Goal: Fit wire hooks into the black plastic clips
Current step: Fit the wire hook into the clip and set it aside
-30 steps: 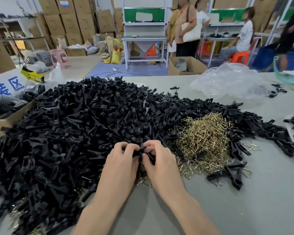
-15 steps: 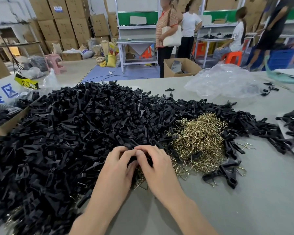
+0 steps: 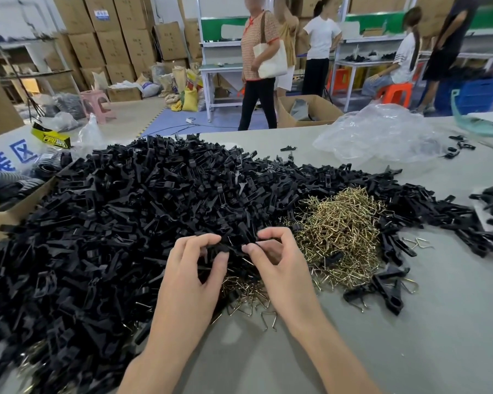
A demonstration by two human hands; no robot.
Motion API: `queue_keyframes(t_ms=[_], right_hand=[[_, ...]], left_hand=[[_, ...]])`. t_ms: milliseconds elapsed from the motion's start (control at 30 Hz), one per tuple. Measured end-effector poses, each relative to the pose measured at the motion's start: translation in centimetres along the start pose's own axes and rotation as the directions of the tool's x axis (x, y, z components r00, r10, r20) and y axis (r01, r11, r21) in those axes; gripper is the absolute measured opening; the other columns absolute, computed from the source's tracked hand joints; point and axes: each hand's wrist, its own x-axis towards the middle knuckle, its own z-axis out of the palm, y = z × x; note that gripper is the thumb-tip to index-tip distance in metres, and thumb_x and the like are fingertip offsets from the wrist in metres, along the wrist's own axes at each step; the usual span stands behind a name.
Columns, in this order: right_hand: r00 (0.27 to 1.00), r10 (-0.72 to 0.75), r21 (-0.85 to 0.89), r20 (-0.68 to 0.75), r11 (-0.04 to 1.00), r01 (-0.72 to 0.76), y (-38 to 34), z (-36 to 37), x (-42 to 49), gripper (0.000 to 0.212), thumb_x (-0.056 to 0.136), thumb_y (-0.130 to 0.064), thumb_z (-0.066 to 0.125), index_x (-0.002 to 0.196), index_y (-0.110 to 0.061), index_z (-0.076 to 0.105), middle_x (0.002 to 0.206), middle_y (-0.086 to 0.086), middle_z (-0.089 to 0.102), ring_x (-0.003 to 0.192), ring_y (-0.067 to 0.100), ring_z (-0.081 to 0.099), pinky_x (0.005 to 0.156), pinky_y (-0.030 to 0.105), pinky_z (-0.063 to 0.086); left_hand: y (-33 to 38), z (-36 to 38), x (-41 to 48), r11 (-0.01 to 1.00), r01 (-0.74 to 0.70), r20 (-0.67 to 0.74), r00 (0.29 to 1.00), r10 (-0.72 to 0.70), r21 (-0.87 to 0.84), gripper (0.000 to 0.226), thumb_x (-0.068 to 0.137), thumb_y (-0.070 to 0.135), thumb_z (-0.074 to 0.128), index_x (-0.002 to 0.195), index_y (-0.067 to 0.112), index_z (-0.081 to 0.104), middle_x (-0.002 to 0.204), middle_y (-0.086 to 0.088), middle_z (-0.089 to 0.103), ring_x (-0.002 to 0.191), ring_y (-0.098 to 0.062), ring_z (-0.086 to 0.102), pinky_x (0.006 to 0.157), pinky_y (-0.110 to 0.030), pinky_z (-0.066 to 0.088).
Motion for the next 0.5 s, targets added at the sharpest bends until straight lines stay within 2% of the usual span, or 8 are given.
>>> queue_keyframes(t_ms=[67, 100, 233, 333, 400, 500], right_hand=[[1.000, -0.005, 0.019, 0.026, 1.000, 0.004, -0.2, 0.0, 0.0, 0.027, 0.101, -0.034, 0.059, 0.126, -0.043, 0.056, 0.100, -0.020, 0.075, 0.103, -0.004, 0.066, 0.091, 0.021, 0.048], [0.999, 0.007, 0.057, 0.034, 0.998, -0.009, -0.3, -0.1, 0.0, 0.028, 0.102, -0.030, 0.057, 0.129, -0.037, 0.058, 0.100, -0.019, 0.075, 0.102, -0.003, 0.068, 0.092, 0.021, 0.049], [0.993, 0.102, 0.269, 0.051, 0.957, -0.112, -0.8, -0.3, 0.4, 0.021, 0.101, -0.015, 0.058, 0.116, -0.026, 0.068, 0.100, -0.009, 0.078, 0.091, 0.003, 0.072, 0.078, 0.016, 0.054], [0.988, 0.150, 0.380, 0.040, 0.912, -0.154, -1.1, -0.5, 0.6, 0.021, 0.101, -0.010, 0.058, 0.113, -0.022, 0.069, 0.100, -0.001, 0.078, 0.089, 0.012, 0.073, 0.077, 0.020, 0.056], [0.987, 0.158, 0.459, 0.032, 0.875, -0.155, -1.2, -0.6, 0.6, 0.025, 0.101, -0.007, 0.057, 0.118, -0.023, 0.066, 0.100, 0.004, 0.077, 0.090, 0.019, 0.075, 0.077, 0.023, 0.058], [0.986, 0.153, 0.498, 0.063, 0.851, -0.164, -1.4, -0.6, 0.4, 0.029, 0.101, -0.005, 0.055, 0.117, -0.024, 0.071, 0.102, 0.009, 0.075, 0.089, 0.022, 0.076, 0.077, 0.024, 0.058]], left_hand=[[0.3, 0.0, -0.1, 0.999, 0.017, 0.009, 1.000, -0.017, -0.041, 0.023, 0.089, 0.049, 0.058, 0.111, 0.048, 0.053, 0.108, 0.026, 0.055, 0.105, -0.002, 0.057, 0.080, -0.010, 0.044], [0.4, 0.0, -0.2, 0.998, 0.019, 0.014, 1.000, -0.018, -0.052, 0.023, 0.088, 0.051, 0.057, 0.111, 0.049, 0.053, 0.107, 0.025, 0.057, 0.104, -0.001, 0.057, 0.080, -0.008, 0.043], [0.4, 0.1, -0.5, 0.993, 0.047, 0.048, 0.998, -0.042, -0.106, 0.020, 0.089, 0.056, 0.054, 0.107, 0.050, 0.055, 0.103, 0.025, 0.065, 0.099, 0.001, 0.062, 0.076, -0.005, 0.043], [0.3, 0.3, -0.6, 0.994, 0.053, 0.057, 0.997, -0.047, -0.095, 0.018, 0.088, 0.060, 0.050, 0.103, 0.050, 0.051, 0.091, 0.024, 0.069, 0.081, -0.001, 0.065, 0.064, -0.011, 0.045], [0.4, 0.3, -0.6, 0.994, 0.047, 0.057, 0.998, -0.042, -0.095, 0.019, 0.087, 0.062, 0.048, 0.099, 0.047, 0.047, 0.084, 0.018, 0.071, 0.062, -0.005, 0.060, 0.053, -0.014, 0.041], [0.5, 0.5, -0.8, 0.991, 0.056, 0.055, 0.997, -0.050, -0.118, 0.021, 0.089, 0.057, 0.053, 0.093, 0.040, 0.042, 0.079, 0.012, 0.071, 0.052, -0.009, 0.054, 0.049, -0.027, 0.043]])
